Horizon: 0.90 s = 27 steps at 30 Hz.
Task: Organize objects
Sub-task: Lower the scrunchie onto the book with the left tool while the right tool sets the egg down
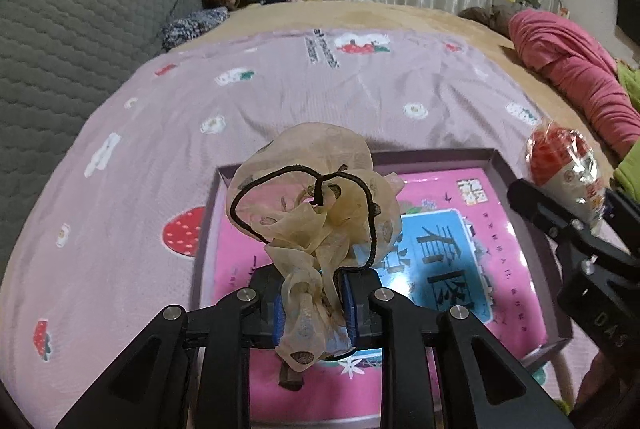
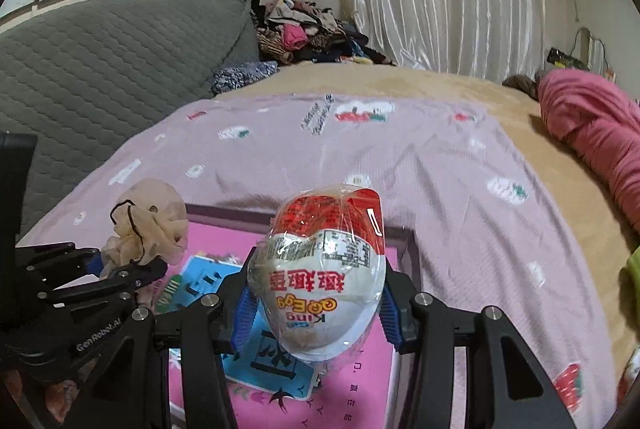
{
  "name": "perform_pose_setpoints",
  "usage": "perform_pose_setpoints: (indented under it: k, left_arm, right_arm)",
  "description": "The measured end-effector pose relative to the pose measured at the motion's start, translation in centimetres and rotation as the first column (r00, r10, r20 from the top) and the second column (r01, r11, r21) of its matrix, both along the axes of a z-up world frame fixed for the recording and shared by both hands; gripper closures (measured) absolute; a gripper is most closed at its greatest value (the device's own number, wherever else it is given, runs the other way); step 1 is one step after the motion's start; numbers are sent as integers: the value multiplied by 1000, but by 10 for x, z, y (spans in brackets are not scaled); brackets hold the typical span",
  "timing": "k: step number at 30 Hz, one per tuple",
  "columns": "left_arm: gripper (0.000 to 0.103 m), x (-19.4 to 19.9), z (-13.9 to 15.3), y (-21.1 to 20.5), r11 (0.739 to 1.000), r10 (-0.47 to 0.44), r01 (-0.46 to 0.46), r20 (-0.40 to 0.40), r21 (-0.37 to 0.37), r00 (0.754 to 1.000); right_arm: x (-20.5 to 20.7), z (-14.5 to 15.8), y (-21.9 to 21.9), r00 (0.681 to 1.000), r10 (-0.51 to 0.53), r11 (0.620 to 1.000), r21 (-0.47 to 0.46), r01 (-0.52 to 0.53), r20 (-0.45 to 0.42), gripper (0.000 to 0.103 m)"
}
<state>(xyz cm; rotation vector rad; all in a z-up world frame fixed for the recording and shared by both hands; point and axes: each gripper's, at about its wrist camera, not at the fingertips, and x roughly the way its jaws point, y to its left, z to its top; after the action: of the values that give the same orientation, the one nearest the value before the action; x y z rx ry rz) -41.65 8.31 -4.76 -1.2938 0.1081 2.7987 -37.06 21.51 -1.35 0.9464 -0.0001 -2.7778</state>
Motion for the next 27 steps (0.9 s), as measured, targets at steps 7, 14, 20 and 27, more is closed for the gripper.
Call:
perform_pose_setpoints:
  k: [7, 14, 20, 27]
  left_arm:
    - [75, -12, -18, -1, 999, 25, -25, 5, -26, 1000]
    - [73, -22, -34, -12, 998, 56, -56, 10, -2, 998]
    - [71, -26, -47, -8, 999, 39, -39, 31, 0, 999]
    - [58, -30, -46, -13, 998, 54, -54, 24, 23, 998]
  right_arm:
    - [-8, -19, 6, 1000, 0, 1000, -25, 0, 7, 52]
    - [-18, -36, 3, 999, -8, 1000, 11, 7, 45, 52]
    - [-25, -50, 5, 995, -23, 999, 31, 20, 100, 52]
    - [-26, -55, -1, 993, -18, 998, 56, 12, 116, 51]
